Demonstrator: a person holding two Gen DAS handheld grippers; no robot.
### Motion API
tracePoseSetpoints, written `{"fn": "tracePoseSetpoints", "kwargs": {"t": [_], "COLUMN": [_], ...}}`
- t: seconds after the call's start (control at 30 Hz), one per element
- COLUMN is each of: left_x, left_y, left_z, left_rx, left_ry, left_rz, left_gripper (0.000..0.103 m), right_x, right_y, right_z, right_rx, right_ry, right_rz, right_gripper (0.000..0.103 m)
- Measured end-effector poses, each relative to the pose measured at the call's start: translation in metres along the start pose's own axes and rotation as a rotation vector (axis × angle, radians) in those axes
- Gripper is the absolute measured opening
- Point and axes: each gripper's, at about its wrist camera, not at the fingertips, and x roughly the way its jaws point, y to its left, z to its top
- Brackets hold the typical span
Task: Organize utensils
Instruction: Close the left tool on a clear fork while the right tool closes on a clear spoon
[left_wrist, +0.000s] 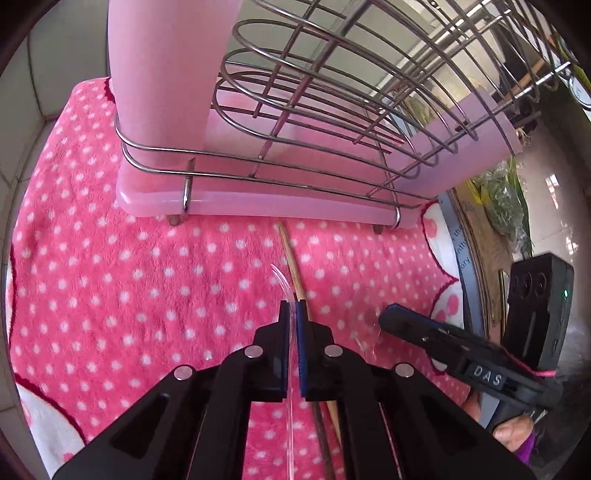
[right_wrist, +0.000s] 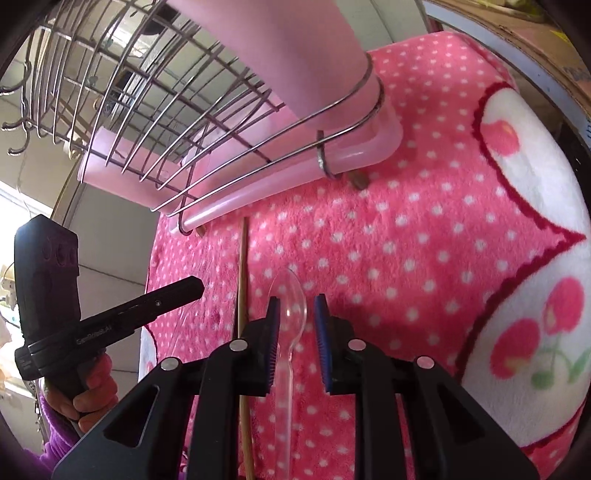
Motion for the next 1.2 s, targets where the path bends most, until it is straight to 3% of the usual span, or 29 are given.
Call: {"fn": "tracePoseSetpoints", "kwargs": {"t": [0.37, 0.63, 0.83, 0.87, 0.9, 1.03, 1.2], "left_x": [0.001, 0.014, 0.015, 0.017, 0.016, 0.000, -0.044], "left_y": [0.039, 0.031, 0.028, 0.024, 0.024, 0.020, 0.028], "left_z": [0.006, 0.022, 0.027, 0.027, 0.028, 0.025, 0.008], "left_rx": [-0.037, 0.067, 0.092, 0.092, 0.090, 0.080, 0.060], "left_ry": [0.029, 0.140, 0.168, 0.168, 0.163, 0.107, -0.022], "left_rz": [0.090, 0.178, 0.202, 0.203, 0.202, 0.175, 0.094], "left_gripper": [0.003, 0.005, 0.005, 0.004, 0.004, 0.003, 0.003], "right_x": [0.027, 0.031, 0.032, 0.034, 0.035, 0.031, 0.010], "right_y": [0.016, 0.019, 0.020, 0.022, 0.023, 0.023, 0.027], "right_z": [0.005, 0.007, 0.009, 0.008, 0.007, 0.002, -0.004], "right_rx": [-0.028, -0.051, -0.098, -0.109, -0.118, -0.109, -0.121], "right_ry": [0.063, 0.093, 0.103, 0.103, 0.102, 0.071, -0.015], "right_rz": [-0.032, -0.027, -0.040, -0.050, -0.057, -0.040, -0.018], "right_gripper": [0.020, 0.019, 0.017, 0.008, 0.005, 0.005, 0.005]}}
